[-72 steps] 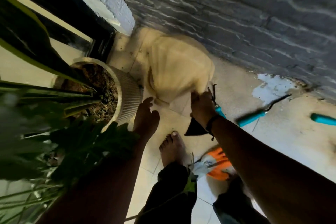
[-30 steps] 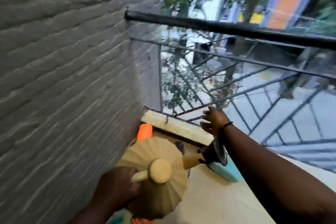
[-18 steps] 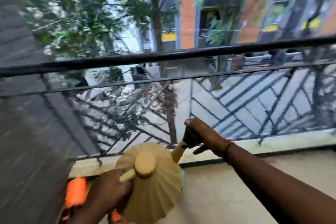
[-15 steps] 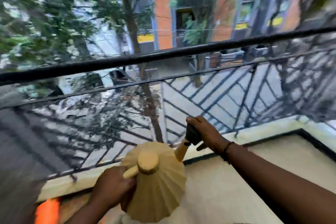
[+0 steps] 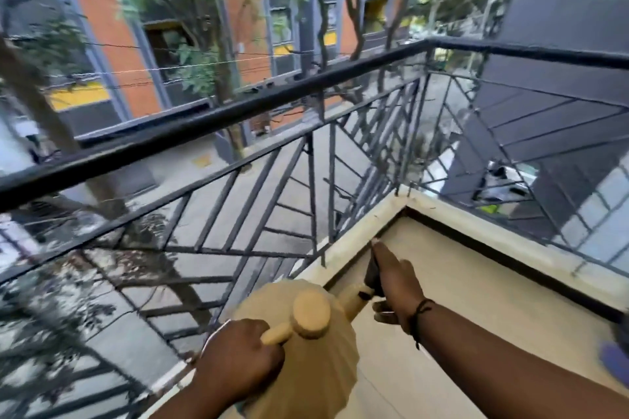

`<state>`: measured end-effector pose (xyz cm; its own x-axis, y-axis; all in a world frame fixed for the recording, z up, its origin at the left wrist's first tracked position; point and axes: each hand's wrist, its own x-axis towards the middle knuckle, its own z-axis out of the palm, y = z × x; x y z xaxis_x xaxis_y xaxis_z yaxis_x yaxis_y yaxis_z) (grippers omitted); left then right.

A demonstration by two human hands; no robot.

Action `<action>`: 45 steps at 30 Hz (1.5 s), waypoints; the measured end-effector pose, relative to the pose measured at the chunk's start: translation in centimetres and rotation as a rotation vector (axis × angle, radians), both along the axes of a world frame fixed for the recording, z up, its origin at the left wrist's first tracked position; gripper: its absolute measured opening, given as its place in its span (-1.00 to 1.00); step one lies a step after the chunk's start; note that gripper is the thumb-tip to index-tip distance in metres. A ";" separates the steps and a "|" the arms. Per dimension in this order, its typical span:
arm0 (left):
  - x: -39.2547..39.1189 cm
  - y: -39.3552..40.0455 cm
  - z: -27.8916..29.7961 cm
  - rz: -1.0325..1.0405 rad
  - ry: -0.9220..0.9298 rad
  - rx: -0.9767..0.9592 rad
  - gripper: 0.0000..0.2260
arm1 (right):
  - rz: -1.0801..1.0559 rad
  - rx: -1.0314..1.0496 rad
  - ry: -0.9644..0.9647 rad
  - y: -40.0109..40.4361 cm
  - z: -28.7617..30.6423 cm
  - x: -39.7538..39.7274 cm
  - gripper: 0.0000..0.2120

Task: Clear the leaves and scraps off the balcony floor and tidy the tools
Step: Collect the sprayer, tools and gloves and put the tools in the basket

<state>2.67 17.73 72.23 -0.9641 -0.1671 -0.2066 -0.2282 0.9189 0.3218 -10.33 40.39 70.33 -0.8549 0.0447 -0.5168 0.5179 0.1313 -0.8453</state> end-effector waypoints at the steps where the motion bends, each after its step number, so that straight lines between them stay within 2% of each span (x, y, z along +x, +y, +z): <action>1: -1.4 -0.2 -0.2 -0.040 -0.023 0.008 -0.71 | -0.052 -0.001 -0.012 -0.1 -0.1 -0.9 -0.14; 2: -3.5 -0.6 -0.2 -0.112 -0.032 0.009 -0.70 | -0.113 -0.007 -0.011 -0.1 0.0 -1.8 -0.16; 5: -8.8 -1.1 -0.1 -0.221 -0.061 0.065 -0.76 | -0.199 0.011 0.024 0.8 1.1 -3.2 -0.40; 8: -13.5 -0.9 0.1 -0.382 -0.087 0.054 -0.78 | -0.241 0.057 -0.017 2.7 1.1 -3.8 -0.34; 10: -16.4 0.1 0.6 -0.487 -0.100 0.041 -0.74 | -0.301 0.077 0.004 4.4 0.7 -3.7 -0.39; 15: -22.0 5.6 0.8 -0.698 -0.128 0.056 -0.72 | -0.406 0.196 0.067 9.9 0.8 -2.9 -0.35; 19: -25.6 11.4 0.5 -0.813 -0.149 0.020 -0.72 | -0.450 0.216 0.098 15.0 1.2 -3.1 -0.48; 24: -30.5 19.0 -0.6 -0.842 -0.230 0.039 -0.65 | -0.383 0.195 0.075 22.6 -0.1 -4.5 -0.25; 32: -37.3 30.7 -1.2 -0.921 -0.315 0.007 -0.66 | -0.363 0.191 0.001 34.5 -2.8 -9.6 -0.24; 36: -39.8 34.6 -1.7 -0.901 -0.342 -0.018 -0.63 | -0.361 0.228 0.003 38.4 -3.6 -12.3 -0.26; 40: -44.3 37.9 -3.8 -0.960 -0.355 -0.084 -0.58 | -0.349 0.178 -0.075 41.2 -5.4 -15.9 -0.24; 42: -47.2 39.9 -5.3 -0.994 -0.381 -0.126 -0.60 | -0.398 0.127 -0.128 42.5 -6.6 -17.7 -0.21; 45: -51.3 44.1 -6.7 -1.099 -0.372 -0.140 -0.69 | -0.583 0.058 -0.139 45.3 -7.6 -20.9 -0.23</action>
<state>-48.60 61.87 65.58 -0.4880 0.6758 -0.5524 0.6528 0.7027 0.2831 -31.23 85.65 62.75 -0.6055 0.5176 -0.6045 0.6236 -0.1634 -0.7645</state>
